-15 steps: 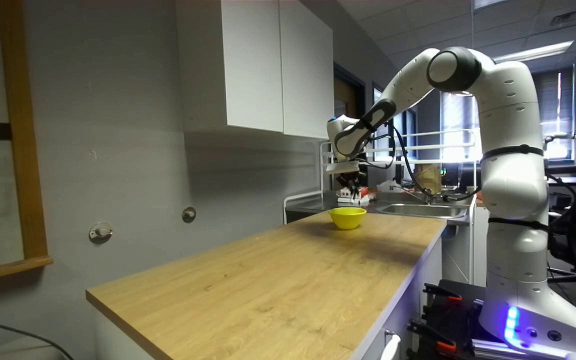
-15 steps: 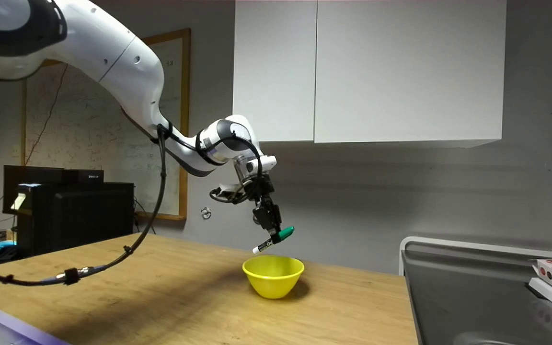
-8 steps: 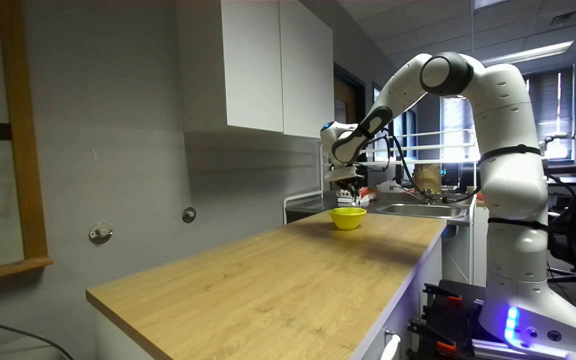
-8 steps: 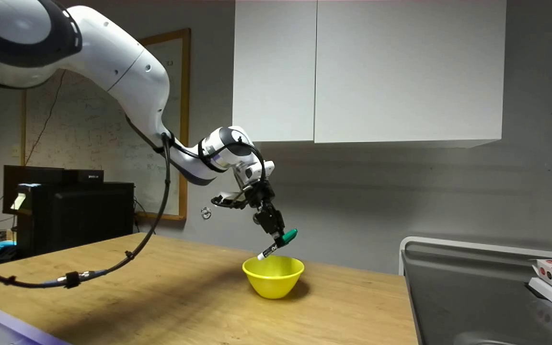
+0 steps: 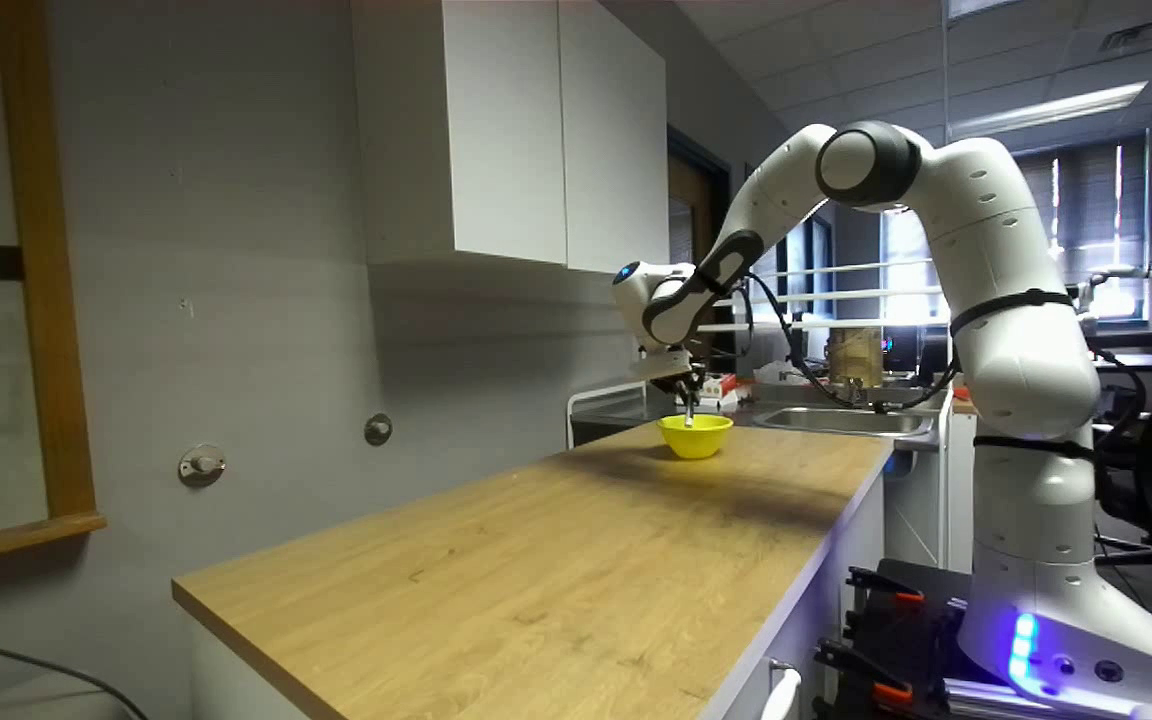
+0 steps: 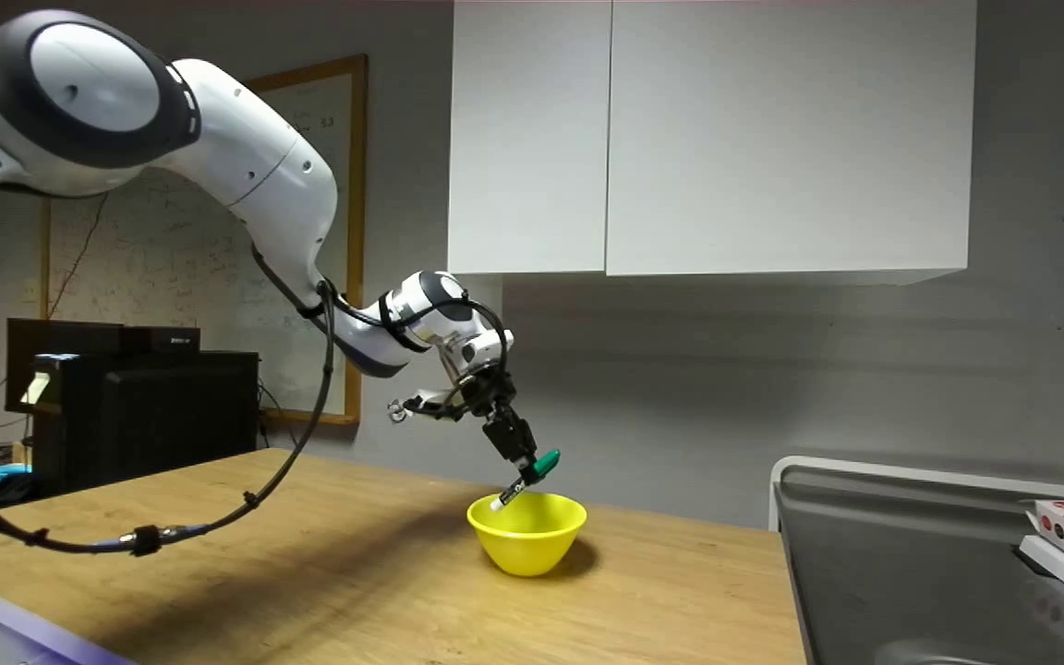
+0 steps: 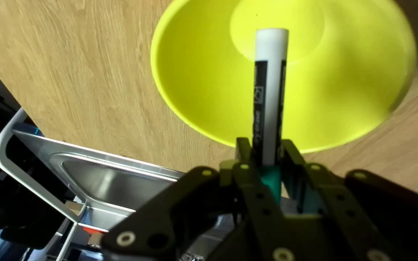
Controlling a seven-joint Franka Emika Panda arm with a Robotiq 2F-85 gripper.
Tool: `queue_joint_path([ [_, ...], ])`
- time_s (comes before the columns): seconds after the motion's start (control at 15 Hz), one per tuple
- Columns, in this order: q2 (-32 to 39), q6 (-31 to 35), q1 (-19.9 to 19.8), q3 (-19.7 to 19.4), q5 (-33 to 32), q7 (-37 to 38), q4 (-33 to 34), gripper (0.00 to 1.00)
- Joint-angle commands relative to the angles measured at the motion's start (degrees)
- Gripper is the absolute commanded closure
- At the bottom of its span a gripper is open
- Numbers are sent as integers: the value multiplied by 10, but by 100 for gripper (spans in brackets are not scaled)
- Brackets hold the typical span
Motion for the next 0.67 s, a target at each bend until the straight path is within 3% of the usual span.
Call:
queue_joint_path([
  [0.0,41,-19,11,2,-20,16,40,93],
  [0.6,67,-15,8,-10,-35,15,61,93],
])
